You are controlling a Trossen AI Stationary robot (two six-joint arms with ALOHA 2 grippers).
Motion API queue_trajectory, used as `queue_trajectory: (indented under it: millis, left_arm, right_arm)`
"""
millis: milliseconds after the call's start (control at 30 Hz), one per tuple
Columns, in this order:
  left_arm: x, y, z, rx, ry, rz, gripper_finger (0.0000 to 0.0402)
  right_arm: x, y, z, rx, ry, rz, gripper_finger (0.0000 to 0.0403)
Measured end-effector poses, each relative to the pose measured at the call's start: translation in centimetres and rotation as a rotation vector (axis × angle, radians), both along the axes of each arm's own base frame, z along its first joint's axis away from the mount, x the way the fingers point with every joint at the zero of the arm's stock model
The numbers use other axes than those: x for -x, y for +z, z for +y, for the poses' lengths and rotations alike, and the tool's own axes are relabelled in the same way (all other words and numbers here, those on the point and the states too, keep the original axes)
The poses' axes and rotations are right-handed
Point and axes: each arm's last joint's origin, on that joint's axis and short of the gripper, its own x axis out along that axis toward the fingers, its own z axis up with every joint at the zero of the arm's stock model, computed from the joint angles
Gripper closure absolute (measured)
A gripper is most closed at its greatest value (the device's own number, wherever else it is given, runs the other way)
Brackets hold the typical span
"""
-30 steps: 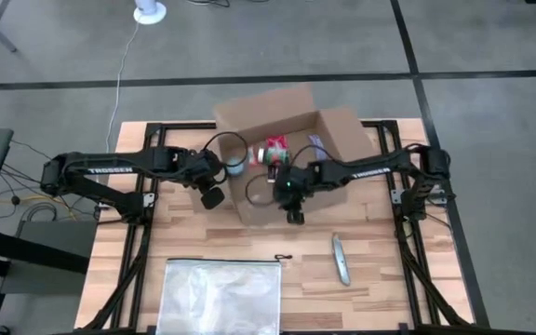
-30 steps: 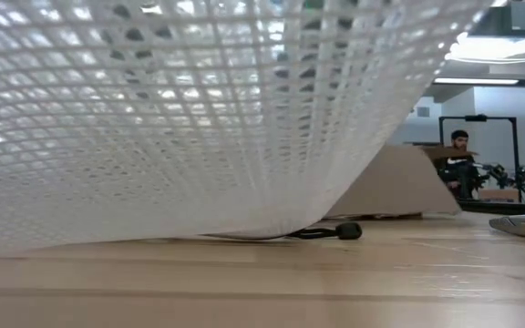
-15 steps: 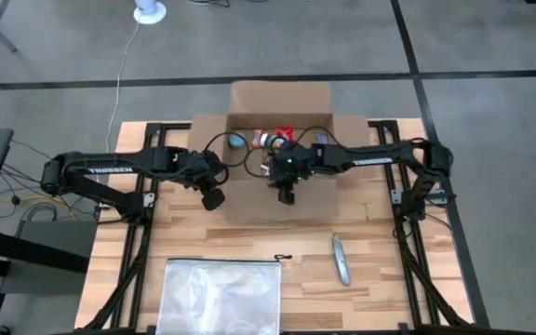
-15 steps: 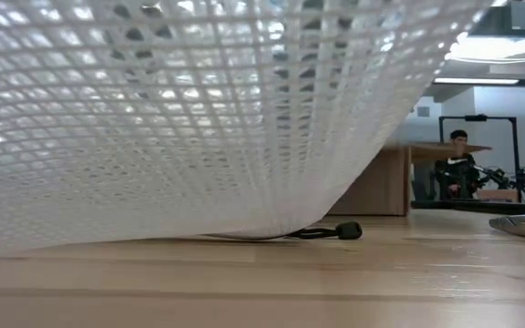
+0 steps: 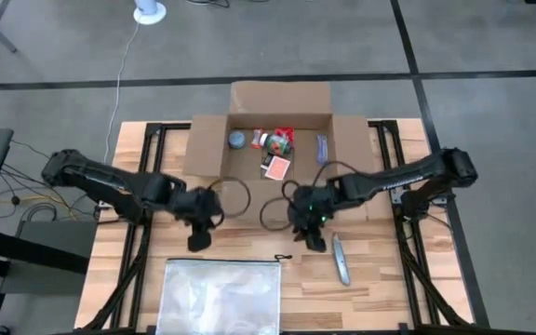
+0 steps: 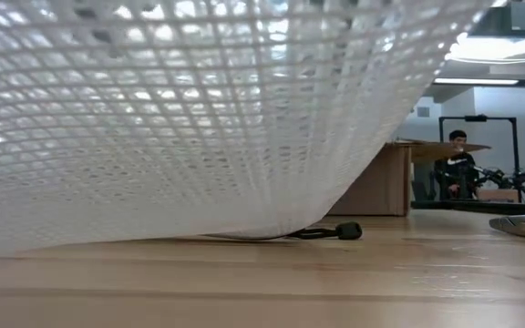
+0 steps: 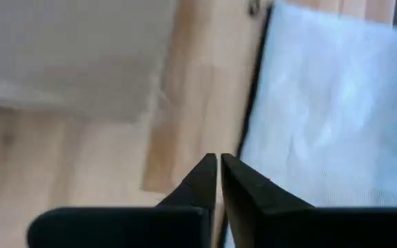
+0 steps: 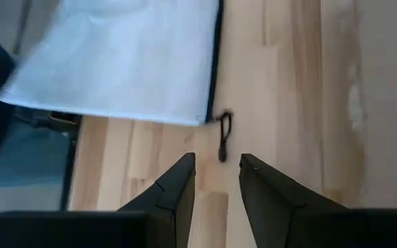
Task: Unpack boxes
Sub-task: Put the green supplement bottle into the transparent zip bag
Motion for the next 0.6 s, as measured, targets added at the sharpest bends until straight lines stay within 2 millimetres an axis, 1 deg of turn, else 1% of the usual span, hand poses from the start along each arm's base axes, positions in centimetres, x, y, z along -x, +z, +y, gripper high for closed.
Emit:
queue_trajectory:
  millis: [67, 200, 367, 467, 533, 600]
  left_arm:
    - [0.2, -1.4, -0.8, 0.038, -0.018, 0.010, 0.0357]
    - [0.9, -4.6, -1.6, 0.089, -0.023, 0.046, 0.0302]
    - [2.9, -8.3, -2.2, 0.177, -0.038, 0.190, 0.0245]
    - [3.9, -9.4, -2.9, 0.212, -0.050, 0.248, 0.0231]
    - [4.2, -9.5, -3.5, 0.208, -0.076, 0.251, 0.0229]
    - [4.2, -9.7, -4.0, 0.170, -0.092, 0.241, 0.0230]
  right_arm:
    - [0.4, -0.7, 0.9, 0.017, -0.017, 0.024, 0.0301]
    - [1.0, -1.6, 2.4, 0.041, -0.042, 0.064, 0.0301]
    - [1.3, -2.2, 3.3, 0.019, -0.072, 0.057, 0.0301]
    - [1.5, -2.6, 3.7, 0.021, -0.083, 0.058, 0.0301]
    - [1.6, -2.7, 3.9, 0.019, -0.080, 0.052, 0.0301]
    - [1.6, -2.9, 3.8, 0.034, -0.088, 0.055, 0.0301]
